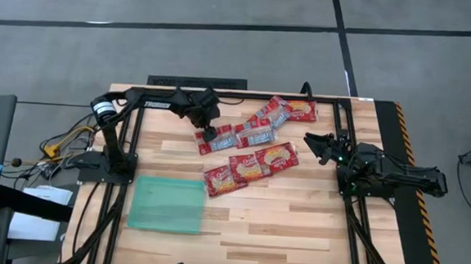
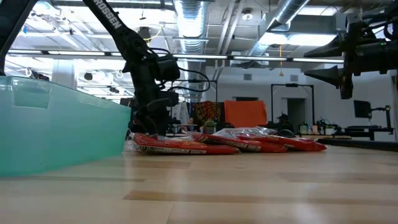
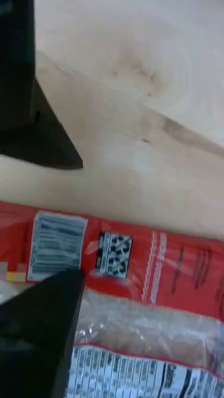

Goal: Sort popcorn bags into baskets
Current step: Put the red popcorn pack into the green bin

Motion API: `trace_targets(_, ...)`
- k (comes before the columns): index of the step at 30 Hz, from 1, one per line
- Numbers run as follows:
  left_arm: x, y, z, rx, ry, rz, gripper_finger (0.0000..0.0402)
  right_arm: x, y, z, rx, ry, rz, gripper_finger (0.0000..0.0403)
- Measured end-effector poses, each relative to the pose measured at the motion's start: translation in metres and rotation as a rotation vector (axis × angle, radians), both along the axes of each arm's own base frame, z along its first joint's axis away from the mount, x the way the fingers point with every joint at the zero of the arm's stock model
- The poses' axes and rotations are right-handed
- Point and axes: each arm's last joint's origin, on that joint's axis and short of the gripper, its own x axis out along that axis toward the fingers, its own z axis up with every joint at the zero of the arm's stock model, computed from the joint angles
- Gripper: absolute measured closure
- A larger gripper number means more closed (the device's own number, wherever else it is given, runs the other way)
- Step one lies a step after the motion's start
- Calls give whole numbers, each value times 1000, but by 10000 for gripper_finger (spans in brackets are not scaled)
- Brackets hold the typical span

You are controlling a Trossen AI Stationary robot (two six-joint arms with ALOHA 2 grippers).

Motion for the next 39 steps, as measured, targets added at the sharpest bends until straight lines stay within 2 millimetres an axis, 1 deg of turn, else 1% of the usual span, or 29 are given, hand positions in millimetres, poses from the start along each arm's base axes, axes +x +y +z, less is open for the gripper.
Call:
trace_targets(2, -2, -2, -3, -12, 7, -8, 199, 0, 0, 0, 1, 5, 0, 154)
trace_targets(7, -7, -5, -9, -12, 29, -12, 349, 0, 0, -2, 3, 21, -1, 154)
trace_targets(8, -7, -5, -9, -15, 30, -3, 373, 0, 0, -2, 3, 21, 0, 154)
trace_targets(9, -7, -5, -9, -18, 30, 12, 386, 0, 0, -2, 3, 22, 0, 154)
trace_targets(15, -6, -4, -2, -51, 40, 78, 399, 0, 0, -2, 3, 24, -1, 154)
trace_targets(21, -1, -2, 17, -115, 86, 148, 401, 0, 0, -2, 3, 25, -2, 154)
trace_targets(26, 3, -1, 34, -202, 85, 214, 401, 0, 0, -2, 2, 25, -2, 154)
trace_targets(31, 7, 0, 48, -228, 77, 252, 401, 0, 0, -2, 1, 26, -2, 154)
trace_targets(36, 14, -4, 58, -205, 64, 230, 401, 0, 0, -2, 0, 27, -3, 154)
trace_targets(39, 17, -7, 58, -130, 94, 254, 396, 0, 0, -2, 0, 27, -3, 154)
